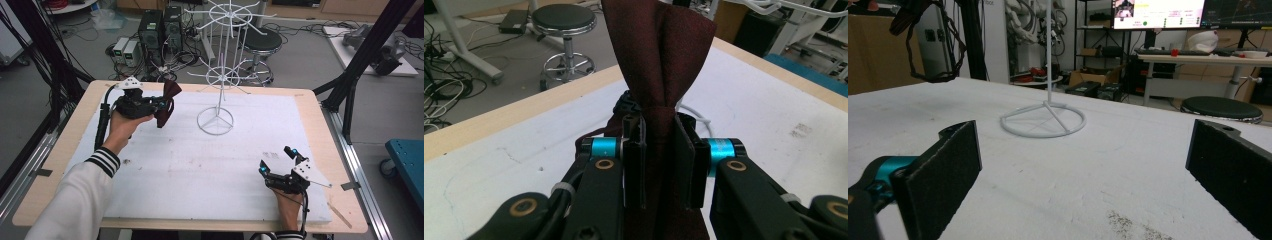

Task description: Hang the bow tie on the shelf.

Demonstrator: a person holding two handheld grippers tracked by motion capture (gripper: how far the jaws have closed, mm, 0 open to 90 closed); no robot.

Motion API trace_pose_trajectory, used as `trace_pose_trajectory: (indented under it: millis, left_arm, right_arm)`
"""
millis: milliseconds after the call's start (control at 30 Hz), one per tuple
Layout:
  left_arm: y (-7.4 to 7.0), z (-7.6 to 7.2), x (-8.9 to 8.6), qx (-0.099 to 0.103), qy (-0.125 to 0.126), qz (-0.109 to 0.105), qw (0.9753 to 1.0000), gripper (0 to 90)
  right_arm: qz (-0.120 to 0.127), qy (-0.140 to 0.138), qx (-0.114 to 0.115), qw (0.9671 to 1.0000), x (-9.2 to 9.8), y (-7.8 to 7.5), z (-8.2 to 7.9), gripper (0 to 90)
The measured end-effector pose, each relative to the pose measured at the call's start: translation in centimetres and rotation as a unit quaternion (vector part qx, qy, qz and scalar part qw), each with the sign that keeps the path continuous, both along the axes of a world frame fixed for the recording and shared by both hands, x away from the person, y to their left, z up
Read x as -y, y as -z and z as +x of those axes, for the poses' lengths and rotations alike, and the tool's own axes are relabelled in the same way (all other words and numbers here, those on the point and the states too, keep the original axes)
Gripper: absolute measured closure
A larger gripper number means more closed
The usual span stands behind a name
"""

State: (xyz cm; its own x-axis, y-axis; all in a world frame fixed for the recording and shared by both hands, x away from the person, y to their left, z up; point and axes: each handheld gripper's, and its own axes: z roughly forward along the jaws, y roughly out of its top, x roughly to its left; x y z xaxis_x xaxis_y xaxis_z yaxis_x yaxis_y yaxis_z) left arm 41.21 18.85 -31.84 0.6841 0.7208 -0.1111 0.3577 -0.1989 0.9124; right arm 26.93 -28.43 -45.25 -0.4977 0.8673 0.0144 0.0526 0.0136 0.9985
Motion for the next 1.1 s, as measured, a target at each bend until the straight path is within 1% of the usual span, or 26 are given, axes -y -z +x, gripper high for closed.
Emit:
trace_pose_trajectory:
  millis: [67, 167, 267, 333, 400, 467, 533, 600, 633, 667, 700, 900, 933, 967, 1033, 1100]
  left_arm:
    - [-0.1, 0.0, 0.0, 0.002, -0.003, -0.005, 1.0, 76.1]
    - [-0.5, 0.3, 0.0, 0.005, -0.009, -0.001, 0.9999, 76.1]
    - [-1.4, 0.8, 0.1, 0.011, -0.017, -0.002, 0.9998, 76.2]
    - [-2.2, 1.1, 0.2, 0.02, -0.019, -0.003, 0.9996, 76.2]
    - [-2.8, 1.4, 0.4, 0.025, -0.023, 0.001, 0.9994, 76.2]
    - [-3.3, 1.7, 0.6, 0.027, -0.024, -0.001, 0.9993, 76.2]
    - [-3.7, 2.0, 1.0, 0.03, -0.026, 0.005, 0.9992, 76.2]
    - [-4.2, 2.3, 1.3, 0.032, -0.025, 0.004, 0.9992, 76.2]
    - [-4.4, 2.4, 1.4, 0.037, -0.024, 0.005, 0.999, 76.3]
    - [-4.5, 2.6, 1.6, 0.037, -0.022, 0.0, 0.9991, 76.3]
    - [-4.6, 2.7, 1.7, 0.037, -0.022, 0.005, 0.999, 76.3]
    - [-5.4, 3.3, 2.3, 0.041, -0.024, 0.003, 0.9988, 76.3]
    - [-5.5, 3.5, 2.3, 0.044, -0.023, -0.002, 0.9988, 76.4]
    - [-5.5, 3.6, 2.2, 0.041, -0.023, -0.005, 0.9989, 76.4]
    - [-5.6, 3.9, 2.3, 0.04, -0.022, 0.001, 0.999, 76.4]
    - [-5.7, 4.1, 2.3, 0.038, -0.018, -0.001, 0.9991, 76.5]
  right_arm:
    - [0.0, 0.0, 0.0, 1.0, 0.0, 0.0, 0.0, 0.5]
    - [0.001, 0.0, -0.002, 1.0, 0.0, 0.0, 0.0, 0.6]
    - [0.001, 0.0, -0.002, 1.0, 0.0, 0.0, 0.0, 0.5]
    - [0.0, 0.0, 0.0, 1.0, 0.0, 0.0, 0.0, 0.5]
    - [0.001, 0.0, -0.001, 1.0, 0.0, 0.0, 0.0, 0.6]
    - [0.001, -0.001, 0.0, 1.0, 0.0, 0.0, 0.0, 0.5]
    - [0.0, -0.001, 0.0, 1.0, 0.0, 0.0, 0.0, 0.6]
    - [0.0, 0.0, 0.0, 1.0, 0.0, 0.0, 0.0, 0.5]
    - [0.001, -0.001, -0.002, 1.0, 0.0, 0.0, 0.0, 0.5]
    - [0.0, 0.0, 0.0, 1.0, 0.0, 0.0, 0.0, 0.5]
    - [0.0, -0.001, 0.0, 1.0, 0.0, 0.0, 0.0, 0.5]
    - [0.001, -0.001, -0.001, 1.0, 0.0, 0.0, 0.0, 0.5]
    - [0.001, 0.0, -0.002, 1.0, 0.0, 0.0, 0.0, 0.5]
    - [0.001, 0.0, -0.002, 1.0, 0.0, 0.0, 0.0, 0.5]
    - [0.001, -0.001, -0.002, 1.0, 0.0, 0.0, 0.0, 0.6]
    - [0.002, -0.001, -0.002, 1.0, 0.0, 0.0, 0.0, 0.5]
